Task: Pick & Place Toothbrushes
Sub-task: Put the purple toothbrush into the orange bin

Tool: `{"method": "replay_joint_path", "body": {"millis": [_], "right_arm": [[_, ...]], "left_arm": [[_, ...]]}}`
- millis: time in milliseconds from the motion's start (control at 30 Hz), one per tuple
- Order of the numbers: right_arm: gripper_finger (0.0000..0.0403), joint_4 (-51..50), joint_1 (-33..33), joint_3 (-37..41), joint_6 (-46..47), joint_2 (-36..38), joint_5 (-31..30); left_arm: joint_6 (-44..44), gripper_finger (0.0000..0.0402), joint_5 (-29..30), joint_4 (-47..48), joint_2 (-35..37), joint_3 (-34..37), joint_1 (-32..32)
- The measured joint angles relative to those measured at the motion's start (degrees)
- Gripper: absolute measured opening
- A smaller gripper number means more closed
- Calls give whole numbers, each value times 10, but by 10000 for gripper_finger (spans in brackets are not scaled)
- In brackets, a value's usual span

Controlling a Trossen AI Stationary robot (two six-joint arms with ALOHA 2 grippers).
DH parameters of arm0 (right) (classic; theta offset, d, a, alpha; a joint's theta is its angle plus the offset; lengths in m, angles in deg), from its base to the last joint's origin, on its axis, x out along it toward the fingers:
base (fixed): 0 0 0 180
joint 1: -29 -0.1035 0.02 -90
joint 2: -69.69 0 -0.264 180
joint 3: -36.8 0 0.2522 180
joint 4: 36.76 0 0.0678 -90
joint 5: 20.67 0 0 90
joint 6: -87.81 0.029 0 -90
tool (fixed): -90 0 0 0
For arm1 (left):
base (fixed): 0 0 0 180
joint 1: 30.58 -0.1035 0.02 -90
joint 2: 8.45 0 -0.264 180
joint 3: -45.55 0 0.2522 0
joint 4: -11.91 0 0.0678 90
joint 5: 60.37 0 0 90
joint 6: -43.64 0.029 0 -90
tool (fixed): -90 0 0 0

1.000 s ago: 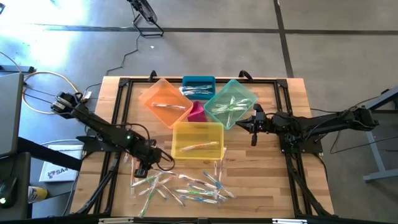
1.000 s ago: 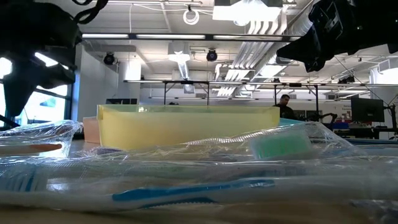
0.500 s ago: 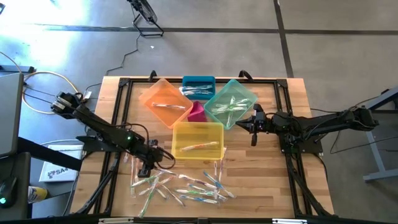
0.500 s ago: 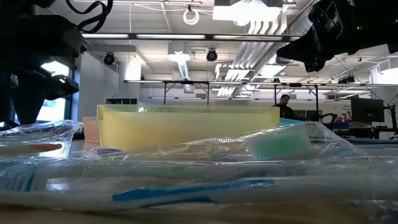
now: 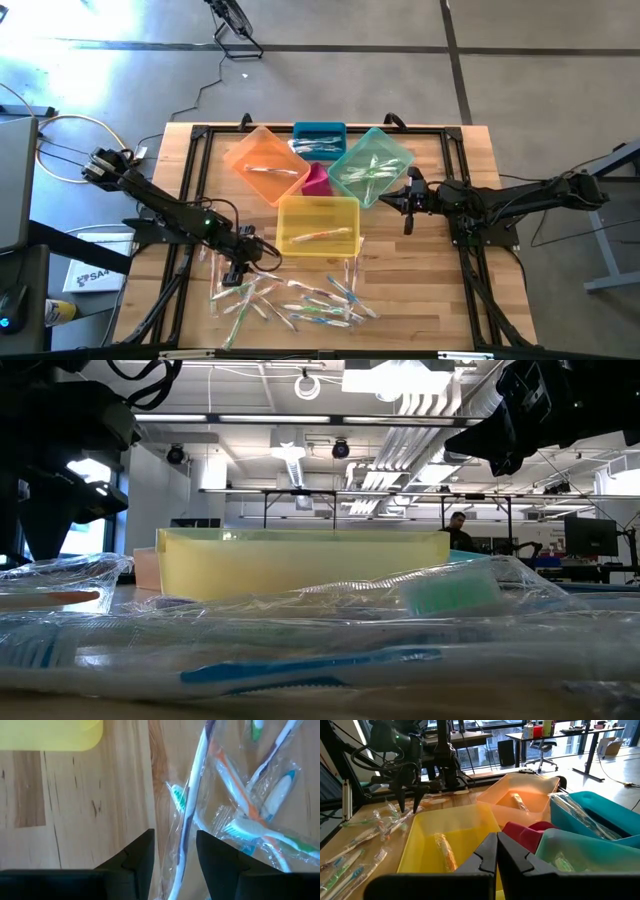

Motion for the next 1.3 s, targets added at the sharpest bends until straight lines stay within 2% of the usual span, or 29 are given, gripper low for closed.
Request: {"method": "replay_joint_path", "body": {"millis": [567,700,867,1000,1300], "right_arm": [[2,0,0,0,0,0,0],[2,-1,0,0,0,0,0],[2,-2,0,0,0,0,0],[2,-4,0,0,0,0,0],[2,-5,0,0,0,0,0]], "left_arm": [[-14,143,-3,0,-1,0,0],[-14,143,-6,0,-24,0,1],[-13,143,-48,-41,-75,0,1],[-14,143,-59,-69,-103,0,1],[-14,142,-67,-69,-114,-2,1]]}}
